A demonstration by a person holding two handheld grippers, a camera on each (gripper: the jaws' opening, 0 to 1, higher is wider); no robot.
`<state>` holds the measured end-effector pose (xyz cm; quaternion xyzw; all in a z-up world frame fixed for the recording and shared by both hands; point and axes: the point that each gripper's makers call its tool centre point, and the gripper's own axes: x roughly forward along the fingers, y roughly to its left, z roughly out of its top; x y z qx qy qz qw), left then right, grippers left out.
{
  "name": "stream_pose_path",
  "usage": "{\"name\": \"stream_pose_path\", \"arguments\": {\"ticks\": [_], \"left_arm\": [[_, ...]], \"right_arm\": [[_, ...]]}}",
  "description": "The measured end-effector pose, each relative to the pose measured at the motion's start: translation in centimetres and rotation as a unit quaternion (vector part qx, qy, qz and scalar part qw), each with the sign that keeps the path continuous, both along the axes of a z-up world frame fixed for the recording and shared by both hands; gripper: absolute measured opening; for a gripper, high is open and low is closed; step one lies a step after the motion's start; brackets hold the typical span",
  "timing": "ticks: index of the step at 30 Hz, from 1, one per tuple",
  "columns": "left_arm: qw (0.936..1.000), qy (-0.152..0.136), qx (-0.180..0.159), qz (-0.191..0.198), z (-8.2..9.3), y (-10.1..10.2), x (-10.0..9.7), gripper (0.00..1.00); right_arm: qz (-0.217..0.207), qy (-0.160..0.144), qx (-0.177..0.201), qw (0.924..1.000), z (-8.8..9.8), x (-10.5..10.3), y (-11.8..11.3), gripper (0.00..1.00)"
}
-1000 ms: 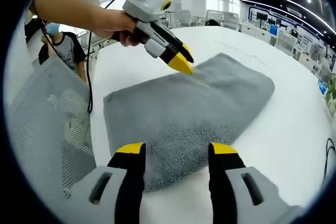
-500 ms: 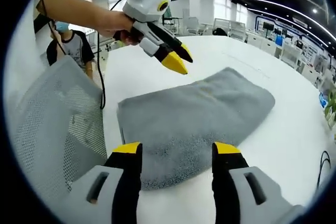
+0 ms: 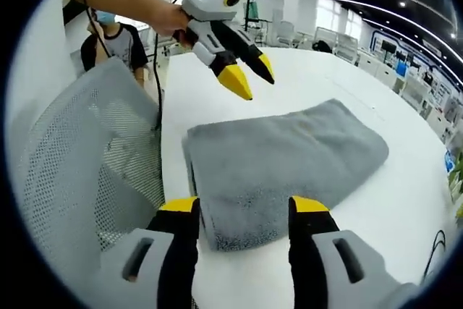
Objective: Fold the towel on the table until its edges align and the towel forms a compact rectangular stack.
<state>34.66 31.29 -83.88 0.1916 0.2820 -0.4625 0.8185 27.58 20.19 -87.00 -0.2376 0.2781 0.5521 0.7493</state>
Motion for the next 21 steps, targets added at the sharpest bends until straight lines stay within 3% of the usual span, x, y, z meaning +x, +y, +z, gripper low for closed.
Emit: {"name": "stream_pose_path", "arguments": {"ticks": [7, 13, 21], "left_arm": [[0.9990, 0.008, 0.011, -0.042, -1.4, -0.5, -2.6, 0.39], [0.9950, 0.031, 0.030, -0.090, -3.0, -0.8, -5.1, 0.33], [0.9885, 0.041, 0.059, -0.133, -4.4, -1.0, -7.4, 0.35]], "right_arm": [[0.017, 0.002, -0.019, 0.9997, -0.8, -0.7, -0.1, 0.44], [0.046, 0.006, -0.049, 0.9977, -2.0, -1.6, -0.1, 0.41], [0.044, 0.008, -0.068, 0.9967, -3.0, -1.9, -0.6, 0.40]]}}
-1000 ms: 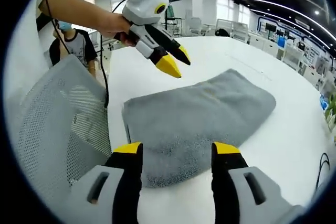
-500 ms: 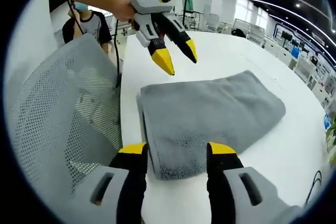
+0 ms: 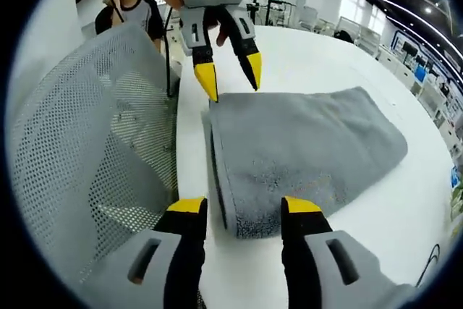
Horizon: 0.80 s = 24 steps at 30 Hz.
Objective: Fold the towel on the table until its edges align and the towel forms a compact rectangular stack.
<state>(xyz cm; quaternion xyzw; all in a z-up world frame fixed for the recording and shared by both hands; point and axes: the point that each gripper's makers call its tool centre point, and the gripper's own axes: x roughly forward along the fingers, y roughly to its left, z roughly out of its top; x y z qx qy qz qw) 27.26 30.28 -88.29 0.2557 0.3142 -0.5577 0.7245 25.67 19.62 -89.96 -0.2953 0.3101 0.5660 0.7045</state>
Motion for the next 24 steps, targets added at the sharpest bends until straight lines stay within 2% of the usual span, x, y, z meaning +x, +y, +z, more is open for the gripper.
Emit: {"name": "stream_pose_path", "arguments": {"ticks": [4, 8, 13, 17, 22, 24], "left_arm": [[0.9994, -0.002, 0.023, -0.025, -0.9, 0.0, -1.2, 0.35], [0.9991, 0.005, 0.027, -0.032, -1.6, -0.4, -1.9, 0.36], [0.9983, 0.001, 0.044, -0.038, -2.4, -0.5, -1.9, 0.36], [0.9968, -0.009, 0.061, -0.051, -2.8, -0.5, -1.9, 0.34], [0.9957, -0.019, 0.073, -0.053, -3.2, -0.6, -1.8, 0.32], [0.9958, -0.024, 0.073, -0.049, -3.2, -0.6, -1.6, 0.28]], "right_arm": [[-0.004, 0.003, -0.002, 1.0000, -0.3, 0.0, -0.1, 0.39], [0.003, -0.002, -0.012, 0.9999, -0.8, -0.1, 0.0, 0.38], [0.016, -0.029, -0.033, 0.9989, -1.0, 0.4, -0.3, 0.33], [0.034, -0.043, -0.047, 0.9974, -1.5, 0.2, -0.2, 0.34], [0.023, -0.038, -0.037, 0.9983, -1.3, 0.3, -0.1, 0.33], [0.014, -0.037, -0.033, 0.9987, -1.3, 0.5, -0.1, 0.30]]}}
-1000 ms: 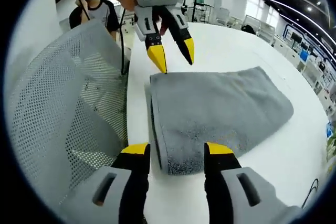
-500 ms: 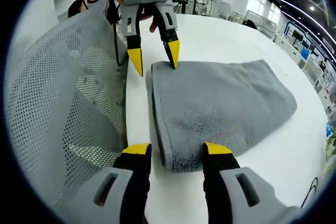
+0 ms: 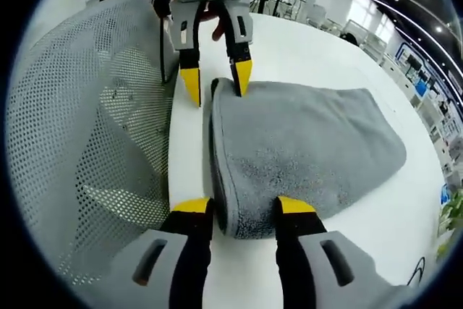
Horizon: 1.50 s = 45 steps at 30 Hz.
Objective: Fold the towel on the table until its edges align and the towel forms a compact rectangular stack.
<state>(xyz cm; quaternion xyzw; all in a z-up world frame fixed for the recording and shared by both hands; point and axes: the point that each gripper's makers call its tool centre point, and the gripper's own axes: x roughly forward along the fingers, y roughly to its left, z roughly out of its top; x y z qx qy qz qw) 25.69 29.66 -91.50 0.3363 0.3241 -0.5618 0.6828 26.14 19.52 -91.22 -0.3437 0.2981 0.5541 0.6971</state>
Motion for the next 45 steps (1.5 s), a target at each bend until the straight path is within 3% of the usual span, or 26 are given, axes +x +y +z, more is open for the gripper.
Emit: {"name": "stream_pose_path", "arguments": {"ticks": [4, 9, 11, 12, 15, 21, 28, 33, 35, 41, 43, 45], "left_arm": [[0.9995, 0.014, -0.014, 0.023, 0.0, 0.1, 0.6, 0.23], [0.9996, 0.002, -0.005, 0.029, -0.1, 0.1, 0.9, 0.16], [0.9967, 0.027, -0.020, 0.073, 0.0, -0.2, 0.9, 0.11], [0.9962, 0.035, -0.024, 0.076, 0.0, -0.4, 0.7, 0.10], [0.9974, 0.026, -0.019, 0.064, 0.0, -0.5, 0.4, 0.08], [0.9971, 0.042, -0.014, 0.061, 0.2, -0.9, -0.5, 0.07], [0.9991, 0.042, 0.004, 0.004, 0.2, -1.2, -2.1, 0.25], [0.9987, 0.036, 0.005, 0.034, 0.3, -1.7, -1.8, 0.25], [0.9986, 0.024, 0.010, 0.045, 0.2, -1.8, -1.4, 0.21], [0.9947, 0.027, -0.010, 0.099, 0.3, -1.7, 0.0, 0.08], [0.9904, 0.049, -0.030, 0.126, 0.3, -1.7, 0.0, 0.06], [0.9891, 0.060, -0.038, 0.129, 0.4, -1.4, 0.0, 0.05]], "right_arm": [[-0.011, 0.008, -0.002, 0.9999, -0.2, 0.2, 0.0, 0.26], [-0.019, 0.008, -0.004, 0.9998, -0.3, 0.4, 0.1, 0.20], [-0.017, 0.004, -0.010, 0.9998, -0.4, 0.5, 0.1, 0.15], [-0.014, 0.002, -0.015, 0.9998, -0.3, 0.4, 0.1, 0.13], [-0.022, 0.018, -0.012, 0.9995, -0.2, 0.4, 0.1, 0.10], [-0.042, 0.061, -0.007, 0.9972, -0.1, -0.4, -0.1, 0.07], [-0.053, 0.069, -0.006, 0.9961, -0.1, -0.3, -0.2, 0.07], [-0.060, 0.072, -0.005, 0.9956, -0.1, -0.4, -0.3, 0.07], [-0.062, 0.071, -0.005, 0.9955, -0.1, -0.4, -0.2, 0.07], [-0.068, 0.076, -0.003, 0.9948, -0.1, -0.7, -0.2, 0.08], [-0.067, 0.077, -0.002, 0.9948, -0.2, -0.9, -0.1, 0.07], [-0.063, 0.077, -0.002, 0.9950, -0.1, -1.0, -0.1, 0.07]]}}
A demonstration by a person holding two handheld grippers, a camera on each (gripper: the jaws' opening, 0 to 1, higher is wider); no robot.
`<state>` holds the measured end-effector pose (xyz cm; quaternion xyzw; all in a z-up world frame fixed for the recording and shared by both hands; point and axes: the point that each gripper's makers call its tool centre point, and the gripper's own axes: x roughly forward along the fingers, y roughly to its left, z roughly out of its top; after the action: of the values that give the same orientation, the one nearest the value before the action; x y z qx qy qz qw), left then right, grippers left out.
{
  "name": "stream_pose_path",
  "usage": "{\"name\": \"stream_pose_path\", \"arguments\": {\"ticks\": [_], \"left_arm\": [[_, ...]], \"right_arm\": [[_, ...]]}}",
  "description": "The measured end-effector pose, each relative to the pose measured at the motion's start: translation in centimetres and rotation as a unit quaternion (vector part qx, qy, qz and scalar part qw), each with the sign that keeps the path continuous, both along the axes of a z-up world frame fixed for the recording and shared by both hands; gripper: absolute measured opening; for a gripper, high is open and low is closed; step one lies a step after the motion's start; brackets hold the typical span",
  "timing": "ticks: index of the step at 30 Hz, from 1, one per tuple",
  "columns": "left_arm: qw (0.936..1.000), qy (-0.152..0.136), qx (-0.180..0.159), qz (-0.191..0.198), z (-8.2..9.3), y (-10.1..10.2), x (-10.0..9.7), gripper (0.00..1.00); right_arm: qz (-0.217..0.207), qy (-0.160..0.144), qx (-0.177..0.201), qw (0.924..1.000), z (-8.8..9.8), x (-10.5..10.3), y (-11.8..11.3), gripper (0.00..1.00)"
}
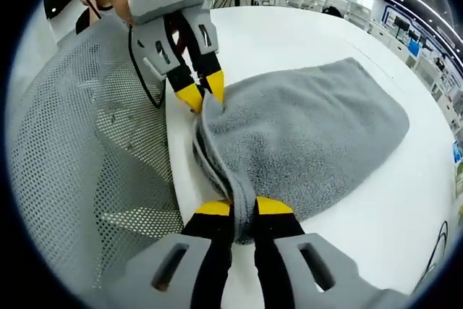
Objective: Fold the towel on the table until its edges align and the towel forms a compact rectangular stack.
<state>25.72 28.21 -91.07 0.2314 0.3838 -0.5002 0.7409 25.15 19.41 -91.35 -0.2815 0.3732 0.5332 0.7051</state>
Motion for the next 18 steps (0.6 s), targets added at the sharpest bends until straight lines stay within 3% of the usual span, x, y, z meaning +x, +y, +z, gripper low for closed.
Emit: {"name": "stream_pose_path", "arguments": {"ticks": [11, 18], "left_arm": [[0.9994, 0.019, -0.005, -0.028, 1.9, -0.2, -1.2, 0.04], [0.9983, 0.050, -0.020, -0.024, 3.2, -0.1, -2.3, 0.04]], "right_arm": [[0.006, 0.020, 0.009, 0.9997, 1.8, -1.0, -0.5, 0.06], [0.023, 0.028, 0.019, 0.9992, 2.8, -2.4, -0.5, 0.06]]}}
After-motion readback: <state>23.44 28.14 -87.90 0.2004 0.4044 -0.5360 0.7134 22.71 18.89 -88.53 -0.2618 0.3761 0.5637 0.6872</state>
